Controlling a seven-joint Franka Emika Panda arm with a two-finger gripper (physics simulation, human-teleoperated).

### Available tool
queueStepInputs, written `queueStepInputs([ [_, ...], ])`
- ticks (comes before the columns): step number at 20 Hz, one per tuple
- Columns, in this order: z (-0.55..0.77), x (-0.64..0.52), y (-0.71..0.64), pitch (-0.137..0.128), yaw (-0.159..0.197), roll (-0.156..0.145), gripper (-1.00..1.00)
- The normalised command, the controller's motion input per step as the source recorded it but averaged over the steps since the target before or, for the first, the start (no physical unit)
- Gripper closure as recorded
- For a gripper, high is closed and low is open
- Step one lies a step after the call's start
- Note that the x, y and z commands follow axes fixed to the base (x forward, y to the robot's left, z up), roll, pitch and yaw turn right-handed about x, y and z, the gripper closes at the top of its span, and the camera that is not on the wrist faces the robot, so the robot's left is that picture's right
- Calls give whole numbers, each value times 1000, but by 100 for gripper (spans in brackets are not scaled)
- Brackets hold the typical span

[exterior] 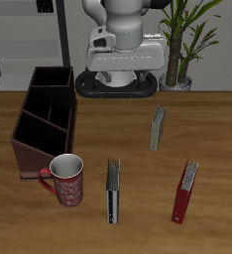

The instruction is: Place the striped book into the right desk caddy's front compartment

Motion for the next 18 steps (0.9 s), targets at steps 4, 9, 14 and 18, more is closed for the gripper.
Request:
queueStepInputs([
  [4, 107, 269, 55, -31, -39, -42, -100],
  [9, 70, 243, 140, -45, -29, -31, -100],
  [14, 6, 366, 141, -15, 9, -9, -100],
  [18, -25, 357, 14, -45, 42, 31, -100],
])
